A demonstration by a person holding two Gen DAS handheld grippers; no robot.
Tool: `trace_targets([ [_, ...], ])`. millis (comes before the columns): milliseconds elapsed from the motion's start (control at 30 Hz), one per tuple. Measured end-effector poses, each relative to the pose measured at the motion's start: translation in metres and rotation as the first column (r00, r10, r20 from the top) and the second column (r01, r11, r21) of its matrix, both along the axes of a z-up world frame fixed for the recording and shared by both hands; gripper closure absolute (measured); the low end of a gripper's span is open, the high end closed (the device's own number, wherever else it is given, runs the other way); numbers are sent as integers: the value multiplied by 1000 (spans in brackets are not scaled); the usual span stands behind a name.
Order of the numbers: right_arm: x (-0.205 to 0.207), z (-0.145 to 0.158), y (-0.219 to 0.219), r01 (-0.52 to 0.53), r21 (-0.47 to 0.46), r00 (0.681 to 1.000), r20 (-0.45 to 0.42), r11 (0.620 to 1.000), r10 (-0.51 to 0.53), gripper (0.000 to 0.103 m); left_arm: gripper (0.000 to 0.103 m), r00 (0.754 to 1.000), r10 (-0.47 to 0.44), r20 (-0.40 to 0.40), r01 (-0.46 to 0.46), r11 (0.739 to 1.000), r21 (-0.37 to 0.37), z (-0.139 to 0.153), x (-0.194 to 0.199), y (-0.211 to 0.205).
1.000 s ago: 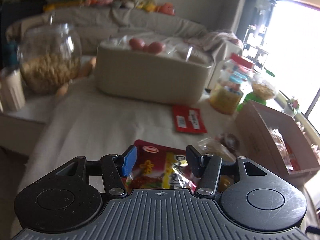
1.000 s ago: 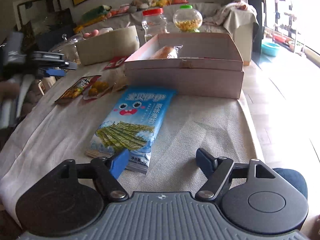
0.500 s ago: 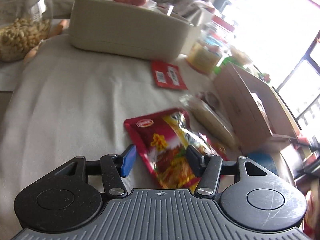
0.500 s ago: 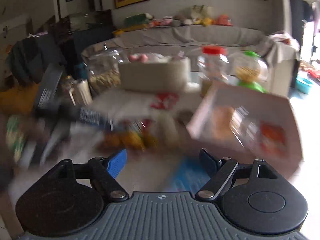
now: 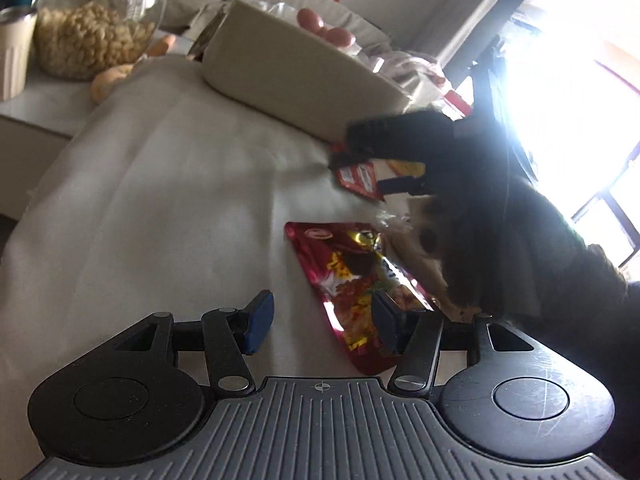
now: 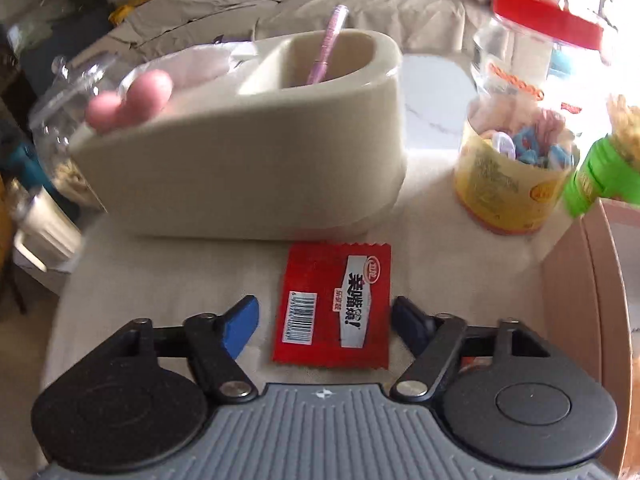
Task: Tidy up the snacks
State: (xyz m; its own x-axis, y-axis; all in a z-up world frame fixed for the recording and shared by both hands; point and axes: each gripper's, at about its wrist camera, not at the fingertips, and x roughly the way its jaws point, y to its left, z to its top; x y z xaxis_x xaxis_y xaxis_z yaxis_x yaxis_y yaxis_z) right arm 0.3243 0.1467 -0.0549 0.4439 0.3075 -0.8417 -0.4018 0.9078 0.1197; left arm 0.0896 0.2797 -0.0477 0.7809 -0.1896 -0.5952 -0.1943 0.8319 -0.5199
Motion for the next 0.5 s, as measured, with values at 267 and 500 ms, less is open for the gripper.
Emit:
trace_targets([
  [267,-75,14,-47,-190,18,982,12,982,190,46,48,999,45,10,-44,999,-10,-3,-2,3],
  [500,-134,24,-96,-247,156,963,-67,956,260,46,48,1000,25,3,-24,999,-32,-5,-1,-10],
])
